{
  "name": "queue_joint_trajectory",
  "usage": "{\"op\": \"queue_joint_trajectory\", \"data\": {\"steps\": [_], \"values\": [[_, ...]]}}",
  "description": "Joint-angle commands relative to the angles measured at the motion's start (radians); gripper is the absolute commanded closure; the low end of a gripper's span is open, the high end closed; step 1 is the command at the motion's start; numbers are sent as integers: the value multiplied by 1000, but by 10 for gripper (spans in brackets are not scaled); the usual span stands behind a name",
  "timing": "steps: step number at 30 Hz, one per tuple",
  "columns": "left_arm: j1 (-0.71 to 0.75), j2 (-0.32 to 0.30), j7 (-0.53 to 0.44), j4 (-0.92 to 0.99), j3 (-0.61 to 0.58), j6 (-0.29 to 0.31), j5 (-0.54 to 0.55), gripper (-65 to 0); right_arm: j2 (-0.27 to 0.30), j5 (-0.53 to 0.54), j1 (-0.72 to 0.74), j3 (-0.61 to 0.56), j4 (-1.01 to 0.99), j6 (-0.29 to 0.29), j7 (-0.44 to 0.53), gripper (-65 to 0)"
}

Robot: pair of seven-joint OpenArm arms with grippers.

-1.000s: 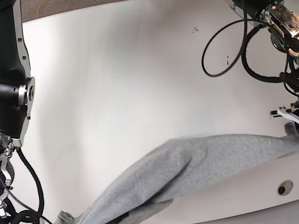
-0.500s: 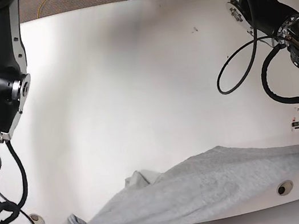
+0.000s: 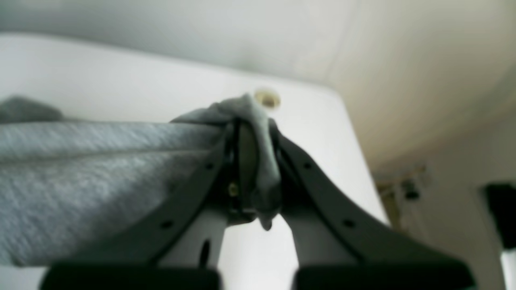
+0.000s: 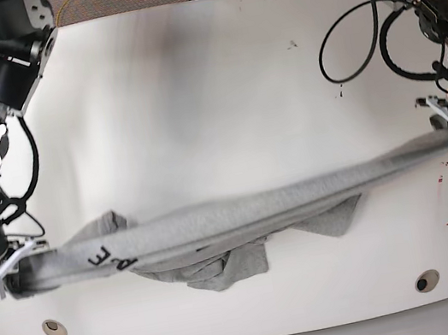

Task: Layout the t-shirt on the table in an organized manner, then fold the t-shirt properly
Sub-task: 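Lift the shirt with both grippers and spread it flat across the table, then release the shirt with the right gripper and move it toward the hem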

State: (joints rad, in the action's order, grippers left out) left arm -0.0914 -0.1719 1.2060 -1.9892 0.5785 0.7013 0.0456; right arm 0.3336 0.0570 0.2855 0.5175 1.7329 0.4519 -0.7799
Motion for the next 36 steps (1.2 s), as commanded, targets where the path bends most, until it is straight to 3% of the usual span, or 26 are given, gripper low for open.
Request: {"op": "queue_joint_trajectory", "data": {"steps": [1, 10, 18, 36], "values": [[45, -13, -19, -14, 5, -3, -6, -6, -18, 2, -61, 34, 59, -8, 33, 0], [252, -15, -79, -14, 8, -3, -6, -6, -150, 2, -331, 126, 91, -6, 35, 0], [365, -21, -145, 1, 8, -3, -8, -6, -230, -6, -443, 201, 91, 81, 35, 0], [448, -47, -148, 14, 65, -3, -8, -8, -276, 1, -559, 226, 91, 92, 35, 0]]}}
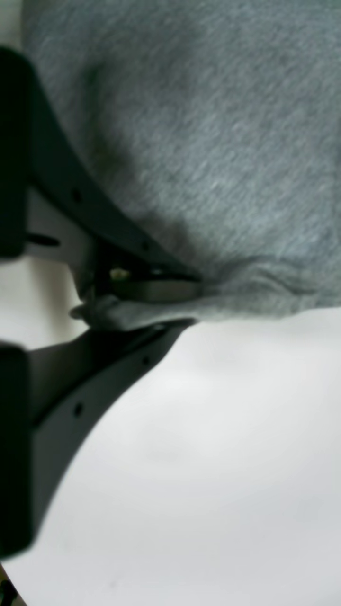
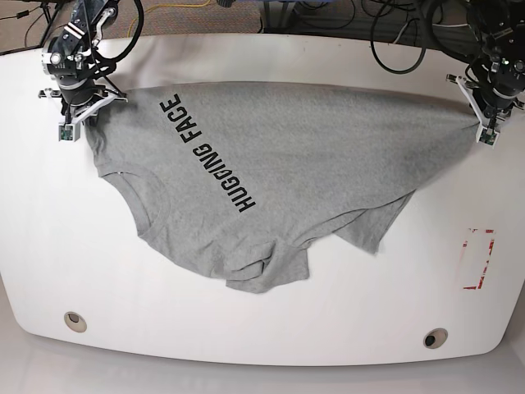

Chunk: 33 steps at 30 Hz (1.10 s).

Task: Layout the t-shirt on the table in an organized manner, then fold the t-shirt properly
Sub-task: 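Release the shirt with the right gripper and move it toward the hem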

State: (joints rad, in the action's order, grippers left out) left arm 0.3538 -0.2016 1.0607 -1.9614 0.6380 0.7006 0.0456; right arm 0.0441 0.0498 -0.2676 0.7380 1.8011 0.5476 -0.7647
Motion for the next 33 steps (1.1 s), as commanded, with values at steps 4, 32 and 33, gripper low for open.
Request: {"op": "queue_joint_trajectory", "data": {"steps": [4, 32, 33], "values": [[17, -19, -3, -14, 10, -2, -8, -8, 12, 8, -25, 5, 22, -4, 20, 0], [32, -14, -3, -14, 12, -2, -13, -443, -14, 8, -69, 5, 84, -5, 15, -438], [32, -14, -3, -14, 12, -2, -13, -431, -17, 8, -69, 5, 96, -4, 15, -438]]}}
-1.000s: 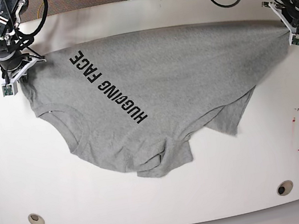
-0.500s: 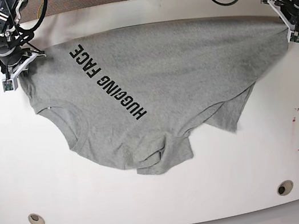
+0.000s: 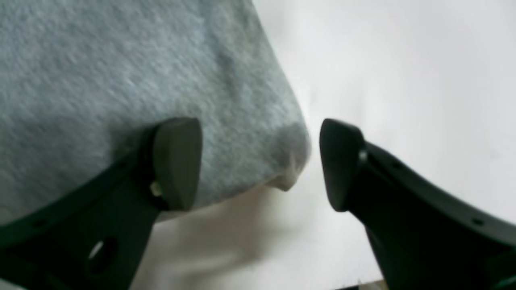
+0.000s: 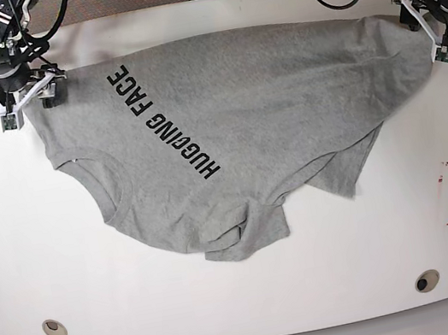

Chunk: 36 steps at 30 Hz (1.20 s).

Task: Layout the t-shirt on the table in an organized manner, then fold the t-shirt properly
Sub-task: 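Release the shirt with the right gripper and move it toward the hem, then lower the right gripper and grasp the shirt hem corner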

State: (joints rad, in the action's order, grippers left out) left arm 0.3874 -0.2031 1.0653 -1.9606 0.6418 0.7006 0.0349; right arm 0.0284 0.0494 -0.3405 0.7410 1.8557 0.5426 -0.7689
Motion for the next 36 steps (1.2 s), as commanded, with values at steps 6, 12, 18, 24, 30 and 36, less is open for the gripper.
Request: {"op": "queue_joint_trajectory", "data": {"steps": [6, 12, 18, 24, 30, 36], "values": [[-1, -9, -7, -15, 8, -2, 1, -399, -6, 8, 48, -5, 94, 1, 19, -438], [-1, 6, -7, -15, 8, -2, 1, -399, -2, -1, 148, -36, 81, 1, 19, -442], [-1, 11, -7, -19, 10, -2, 3, -400, 43, -3, 260, -110, 17, -3, 19, -442], [-1, 18, -6, -19, 57, -2, 4, -403, 98, -3, 396, -205, -120, -8, 21, -441], [-6, 50, -6, -18, 120, -2, 4, -403, 140, -1, 548, -272, -302, 0, 25, -441], [-6, 54, -6, -18, 140, -2, 9, -403, 164, 2, 708, -311, -518, 1, 53, -441]]}}
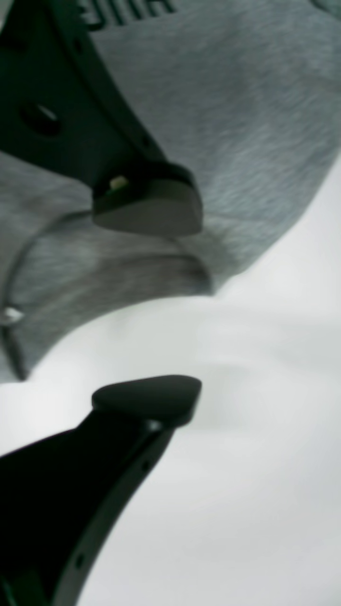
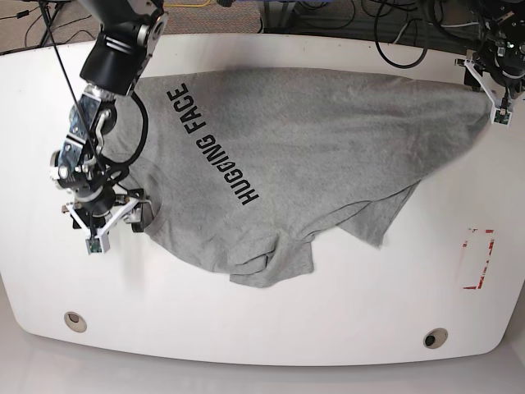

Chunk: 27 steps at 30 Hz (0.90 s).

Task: Layout the t-shirt on the table in an organized manner, then fold the t-shirt properly
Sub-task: 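Lower the right gripper and grasp the shirt hem corner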

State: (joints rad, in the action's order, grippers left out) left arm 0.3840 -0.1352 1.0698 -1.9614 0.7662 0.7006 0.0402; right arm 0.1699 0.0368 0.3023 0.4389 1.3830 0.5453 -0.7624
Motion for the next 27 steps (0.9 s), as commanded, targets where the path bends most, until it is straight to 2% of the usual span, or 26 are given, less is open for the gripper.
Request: {"op": "queue_joint_trajectory", "data": {"steps": [1, 13, 22, 27], "values": [[-3, -14, -10, -17, 19, -2, 10, -403, 26, 16, 90, -19, -92, -1, 68, -441], [-3, -21, -10, -17, 138, -2, 154, -401, 56, 19, 321, -128, -532, -1, 278, -444], [-3, -22, -10, -17, 166, -2, 163, -400, 59, 12, 410, -131, -804, -3, 441, -444], [-3, -22, -10, -17, 166, -2, 163, -400, 58, 10, 412, -133, -868, -3, 476, -444]]}}
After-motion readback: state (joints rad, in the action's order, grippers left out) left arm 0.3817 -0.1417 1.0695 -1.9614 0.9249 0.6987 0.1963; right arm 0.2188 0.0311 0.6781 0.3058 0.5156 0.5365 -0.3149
